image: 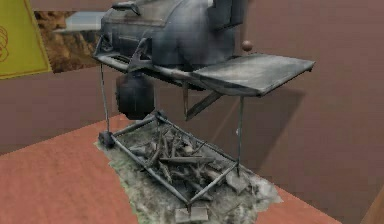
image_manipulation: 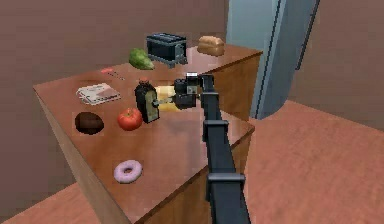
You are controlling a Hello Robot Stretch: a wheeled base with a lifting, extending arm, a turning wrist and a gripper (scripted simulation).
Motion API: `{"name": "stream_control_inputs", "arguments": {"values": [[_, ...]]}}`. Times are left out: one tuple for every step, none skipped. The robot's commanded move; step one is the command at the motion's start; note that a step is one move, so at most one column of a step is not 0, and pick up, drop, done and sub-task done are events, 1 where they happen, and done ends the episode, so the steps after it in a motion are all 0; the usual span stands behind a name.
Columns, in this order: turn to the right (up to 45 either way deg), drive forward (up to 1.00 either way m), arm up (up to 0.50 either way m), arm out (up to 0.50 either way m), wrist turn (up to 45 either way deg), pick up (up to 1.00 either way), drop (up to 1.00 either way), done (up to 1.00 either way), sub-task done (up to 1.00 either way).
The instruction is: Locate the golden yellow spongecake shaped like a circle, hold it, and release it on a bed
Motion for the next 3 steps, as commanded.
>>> {"name": "stream_control_inputs", "arguments": {"values": [[0.0, 0.00, 0.10, 0.00, 0.0, 0.00, 0.00, 0.00, 0.00], [0.0, 0.00, 0.00, 0.00, -45.0, 0.00, 0.00, 0.00, 0.00], [0.0, 0.00, 0.00, 0.00, -45.0, 0.00, 0.00, 0.00, 0.00]]}}
